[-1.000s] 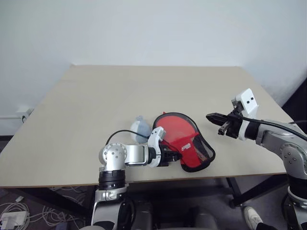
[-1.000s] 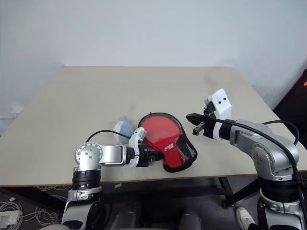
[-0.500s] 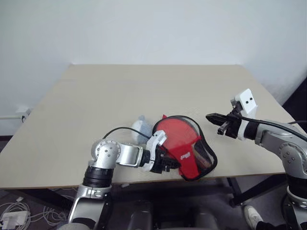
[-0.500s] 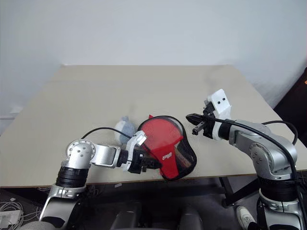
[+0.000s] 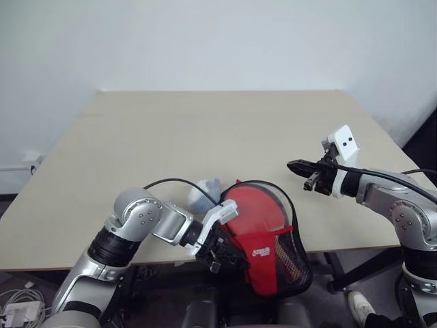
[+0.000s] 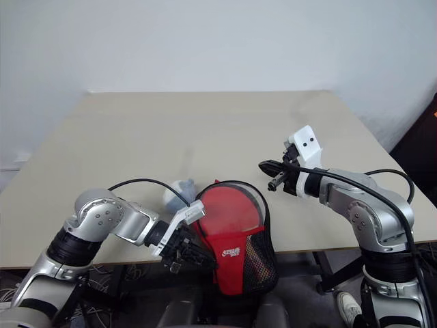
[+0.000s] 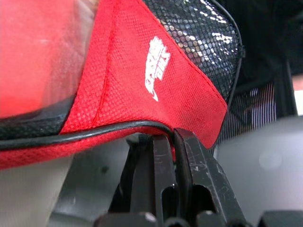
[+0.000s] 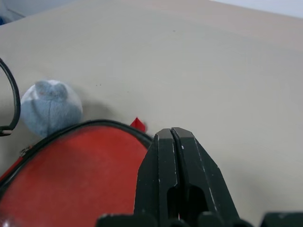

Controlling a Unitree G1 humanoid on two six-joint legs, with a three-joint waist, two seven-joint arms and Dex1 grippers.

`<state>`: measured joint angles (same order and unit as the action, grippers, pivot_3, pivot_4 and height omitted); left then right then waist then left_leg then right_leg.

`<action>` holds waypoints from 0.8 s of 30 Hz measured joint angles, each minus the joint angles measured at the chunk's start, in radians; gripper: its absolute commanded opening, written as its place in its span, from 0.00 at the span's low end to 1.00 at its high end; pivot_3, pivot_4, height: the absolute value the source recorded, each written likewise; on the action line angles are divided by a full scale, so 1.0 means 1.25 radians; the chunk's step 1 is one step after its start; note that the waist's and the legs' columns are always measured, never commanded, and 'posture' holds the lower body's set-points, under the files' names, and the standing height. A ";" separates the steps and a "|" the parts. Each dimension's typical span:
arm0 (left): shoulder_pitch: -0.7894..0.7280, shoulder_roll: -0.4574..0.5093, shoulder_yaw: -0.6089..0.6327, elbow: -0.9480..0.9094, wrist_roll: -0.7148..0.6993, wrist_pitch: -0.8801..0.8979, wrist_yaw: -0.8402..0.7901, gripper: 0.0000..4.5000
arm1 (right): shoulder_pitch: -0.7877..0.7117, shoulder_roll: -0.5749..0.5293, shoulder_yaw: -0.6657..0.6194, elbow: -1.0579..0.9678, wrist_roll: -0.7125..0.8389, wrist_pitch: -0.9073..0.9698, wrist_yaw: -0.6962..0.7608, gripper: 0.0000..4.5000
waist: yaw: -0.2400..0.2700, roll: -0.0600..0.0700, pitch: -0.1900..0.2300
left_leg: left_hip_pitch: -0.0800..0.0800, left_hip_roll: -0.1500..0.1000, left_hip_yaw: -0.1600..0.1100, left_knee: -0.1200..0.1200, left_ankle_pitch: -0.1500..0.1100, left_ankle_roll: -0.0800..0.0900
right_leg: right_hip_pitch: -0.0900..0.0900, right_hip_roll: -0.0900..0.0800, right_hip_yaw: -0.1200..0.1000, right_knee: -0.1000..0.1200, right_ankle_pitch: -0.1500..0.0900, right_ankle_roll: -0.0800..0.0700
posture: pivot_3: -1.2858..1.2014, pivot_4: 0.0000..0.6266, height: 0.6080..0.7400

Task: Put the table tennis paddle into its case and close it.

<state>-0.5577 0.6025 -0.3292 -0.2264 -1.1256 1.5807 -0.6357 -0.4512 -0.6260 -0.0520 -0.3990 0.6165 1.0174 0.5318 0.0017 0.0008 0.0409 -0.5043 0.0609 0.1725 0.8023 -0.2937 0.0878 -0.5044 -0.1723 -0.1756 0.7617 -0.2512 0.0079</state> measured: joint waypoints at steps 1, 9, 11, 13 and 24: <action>-0.001 0.010 -0.013 0.000 0.018 -0.013 -0.017 0.00 | 0.000 0.002 0.002 0.002 0.000 -0.001 0.001 0.00 | 0.000 0.000 0.000 | 0.000 0.000 0.001 0.000 0.000 0.000 | -0.001 0.000 0.000 0.000 0.000 0.000 | 0.52 0.00 0.35; 0.000 -0.005 -0.040 0.016 0.129 -0.098 -0.048 0.14 | -0.002 0.003 0.006 0.012 -0.005 -0.003 0.006 0.00 | 0.000 0.000 0.000 | -0.001 0.000 0.003 -0.001 0.000 0.000 | -0.003 0.000 0.003 0.000 0.000 0.000 | 0.52 0.00 0.35; 0.000 -0.012 -0.026 0.016 0.133 -0.097 -0.049 0.29 | -0.003 0.005 0.009 0.012 -0.008 -0.003 0.006 0.00 | -0.001 0.000 0.000 | -0.001 0.001 0.003 -0.001 0.000 0.000 | -0.003 0.000 0.003 0.000 0.000 0.000 | 0.52 0.00 0.35; 0.000 -0.018 -0.005 0.016 0.132 -0.088 -0.048 0.44 | -0.003 0.006 0.015 0.013 -0.010 -0.004 0.007 0.00 | -0.001 0.000 0.000 | -0.001 0.001 0.003 -0.001 0.000 0.000 | -0.003 0.000 0.003 0.000 0.000 0.000 | 0.52 0.00 0.35; 0.067 0.122 0.156 -0.142 0.042 0.007 -0.095 0.99 | -0.018 0.011 0.034 0.031 -0.024 -0.018 0.031 0.00 | -0.011 0.000 0.001 | -0.001 0.002 0.003 -0.001 0.000 0.000 | -0.004 0.001 0.003 0.000 0.000 0.000 | 0.52 0.00 0.35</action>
<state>-0.4736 0.7553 -0.1338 -0.4036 -1.0732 1.5899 -0.7548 -0.4732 -0.6124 -0.0093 -0.3600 0.5863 0.9948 0.5706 -0.0118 0.0005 0.0417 -0.5051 0.0632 0.1763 0.8010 -0.2937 0.0878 -0.5093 -0.1711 -0.1724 0.7623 -0.2511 0.0078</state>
